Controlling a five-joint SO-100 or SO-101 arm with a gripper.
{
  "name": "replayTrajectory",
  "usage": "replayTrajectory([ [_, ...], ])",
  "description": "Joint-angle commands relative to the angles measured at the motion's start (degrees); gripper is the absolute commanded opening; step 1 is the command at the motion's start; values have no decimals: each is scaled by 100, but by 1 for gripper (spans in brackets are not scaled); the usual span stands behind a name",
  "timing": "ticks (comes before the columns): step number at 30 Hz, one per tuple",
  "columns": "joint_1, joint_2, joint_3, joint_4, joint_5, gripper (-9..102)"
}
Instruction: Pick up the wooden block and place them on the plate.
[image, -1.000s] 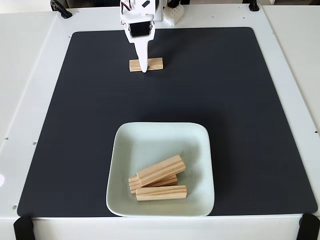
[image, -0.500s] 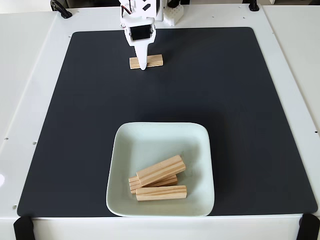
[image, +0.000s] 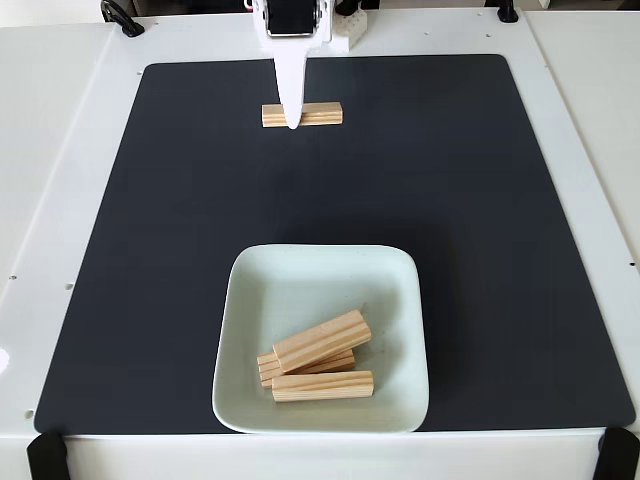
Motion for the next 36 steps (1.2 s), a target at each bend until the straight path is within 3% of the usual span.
replayTrajectory([
  [1,-53,-686,-1283,35,519,0],
  [13,-53,-3885,-4896,18,1345,0],
  [28,-343,-5730,-7269,9,1336,0],
  [36,-457,-5792,-7462,97,1336,1],
])
